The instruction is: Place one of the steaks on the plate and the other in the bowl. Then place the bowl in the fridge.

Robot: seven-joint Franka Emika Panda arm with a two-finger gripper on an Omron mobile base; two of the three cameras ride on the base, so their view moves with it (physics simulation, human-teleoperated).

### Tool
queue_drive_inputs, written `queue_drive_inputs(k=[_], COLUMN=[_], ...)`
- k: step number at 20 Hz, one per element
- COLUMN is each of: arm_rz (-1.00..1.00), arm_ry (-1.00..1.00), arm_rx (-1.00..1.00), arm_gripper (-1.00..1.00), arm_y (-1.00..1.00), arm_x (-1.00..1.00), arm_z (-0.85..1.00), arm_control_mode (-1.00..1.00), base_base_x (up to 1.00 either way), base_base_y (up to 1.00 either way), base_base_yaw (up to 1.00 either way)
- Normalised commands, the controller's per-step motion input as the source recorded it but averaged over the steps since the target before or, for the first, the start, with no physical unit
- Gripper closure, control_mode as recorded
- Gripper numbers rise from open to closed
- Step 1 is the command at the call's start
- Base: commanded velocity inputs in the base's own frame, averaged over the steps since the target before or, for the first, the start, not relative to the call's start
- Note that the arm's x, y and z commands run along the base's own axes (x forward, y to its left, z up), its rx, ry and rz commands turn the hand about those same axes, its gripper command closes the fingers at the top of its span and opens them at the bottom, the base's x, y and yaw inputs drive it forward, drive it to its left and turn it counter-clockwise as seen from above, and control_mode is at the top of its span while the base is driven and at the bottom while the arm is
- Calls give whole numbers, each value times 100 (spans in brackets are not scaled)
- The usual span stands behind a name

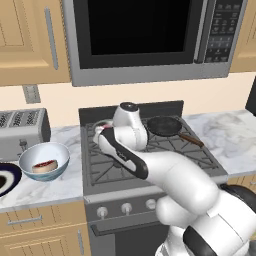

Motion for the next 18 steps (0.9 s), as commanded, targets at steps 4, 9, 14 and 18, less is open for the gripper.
queue_drive_inputs(k=[4,9,14,18], arm_rz=[0,0,-6,-7], arm_ry=[-1,0,0,0], arm_rx=[-4,0,-4,-2], arm_gripper=[-100,-100,-100,-100], arm_y=[-26,-25,-3,0], arm_x=[28,49,71,79], arm_z=[-3,0,-5,0], arm_control_mode=[-100,-100,-100,-100], base_base_x=[0,0,0,0], base_base_y=[0,0,0,0], base_base_yaw=[0,0,0,0])
